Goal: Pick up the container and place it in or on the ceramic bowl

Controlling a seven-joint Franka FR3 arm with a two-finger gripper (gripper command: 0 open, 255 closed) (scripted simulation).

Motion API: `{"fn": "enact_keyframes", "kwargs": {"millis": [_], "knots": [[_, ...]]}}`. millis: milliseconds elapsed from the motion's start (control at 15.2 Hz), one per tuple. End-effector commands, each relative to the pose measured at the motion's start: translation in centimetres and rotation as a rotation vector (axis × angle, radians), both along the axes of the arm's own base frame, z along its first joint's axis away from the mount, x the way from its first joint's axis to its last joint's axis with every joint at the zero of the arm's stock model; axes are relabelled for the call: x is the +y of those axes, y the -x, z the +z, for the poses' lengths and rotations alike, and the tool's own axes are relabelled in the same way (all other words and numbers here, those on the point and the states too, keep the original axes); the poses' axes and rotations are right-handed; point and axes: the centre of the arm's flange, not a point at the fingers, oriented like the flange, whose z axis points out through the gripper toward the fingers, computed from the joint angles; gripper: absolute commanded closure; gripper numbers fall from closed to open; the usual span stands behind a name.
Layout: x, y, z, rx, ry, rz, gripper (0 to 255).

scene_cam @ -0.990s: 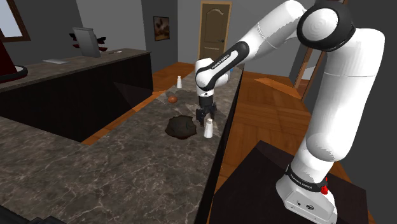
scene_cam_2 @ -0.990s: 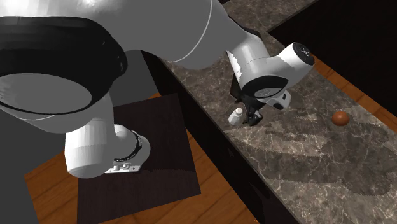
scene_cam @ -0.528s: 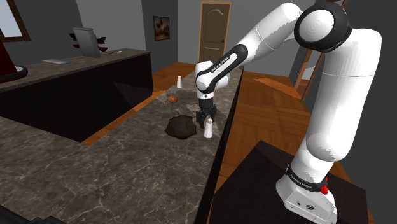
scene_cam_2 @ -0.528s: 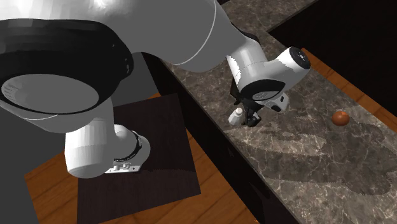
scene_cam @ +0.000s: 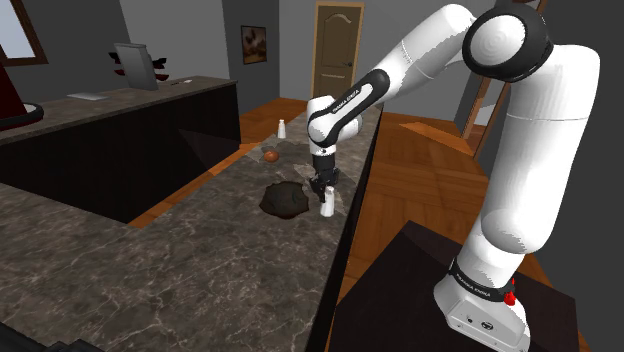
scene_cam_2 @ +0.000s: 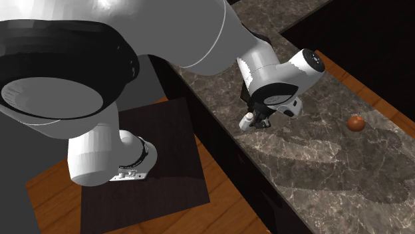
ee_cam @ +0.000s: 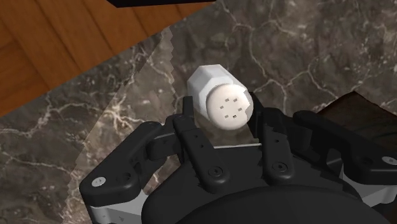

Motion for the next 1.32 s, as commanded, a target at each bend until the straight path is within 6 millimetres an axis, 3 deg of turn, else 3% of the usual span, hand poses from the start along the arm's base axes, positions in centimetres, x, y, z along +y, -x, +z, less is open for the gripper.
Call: {"fn": "enact_keyframes", "kwargs": {"millis": [0,198,1254], "knots": [[0.0,0.0,0.0,0.001,0.000,0.000,255],[0.0,0.0,-0.1,0.001,0.000,0.000,255],[0.0,0.0,8.4,0.001,0.000,0.000,255]]}}
